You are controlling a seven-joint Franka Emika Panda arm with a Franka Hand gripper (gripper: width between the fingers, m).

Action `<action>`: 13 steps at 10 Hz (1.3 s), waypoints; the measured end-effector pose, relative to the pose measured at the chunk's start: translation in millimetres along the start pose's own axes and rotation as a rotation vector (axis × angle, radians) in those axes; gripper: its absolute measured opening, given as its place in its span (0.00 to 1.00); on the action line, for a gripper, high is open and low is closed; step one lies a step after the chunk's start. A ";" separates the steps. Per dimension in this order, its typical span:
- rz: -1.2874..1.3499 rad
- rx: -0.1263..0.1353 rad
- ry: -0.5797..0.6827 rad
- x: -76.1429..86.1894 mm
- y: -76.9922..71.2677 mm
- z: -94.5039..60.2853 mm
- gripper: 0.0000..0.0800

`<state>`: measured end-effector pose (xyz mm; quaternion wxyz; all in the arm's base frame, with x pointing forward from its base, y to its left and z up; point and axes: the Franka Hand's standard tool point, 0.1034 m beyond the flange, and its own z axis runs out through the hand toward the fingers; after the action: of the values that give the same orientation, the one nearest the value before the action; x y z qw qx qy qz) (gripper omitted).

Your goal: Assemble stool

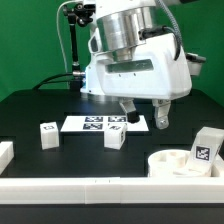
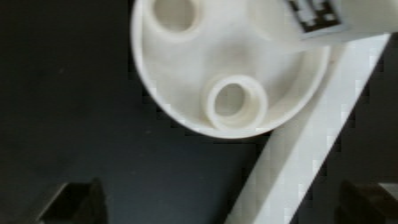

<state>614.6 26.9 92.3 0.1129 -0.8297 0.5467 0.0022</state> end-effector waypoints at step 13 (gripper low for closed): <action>-0.896 -0.089 0.049 20.8 53.9 20.9 0.81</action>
Offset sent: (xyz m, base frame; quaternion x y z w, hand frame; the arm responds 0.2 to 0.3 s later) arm 0.0049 -0.0037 -0.0128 -0.0172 0.0017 -0.3128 0.9497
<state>576.6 -8.3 59.4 0.0538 -0.9884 0.1354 -0.0432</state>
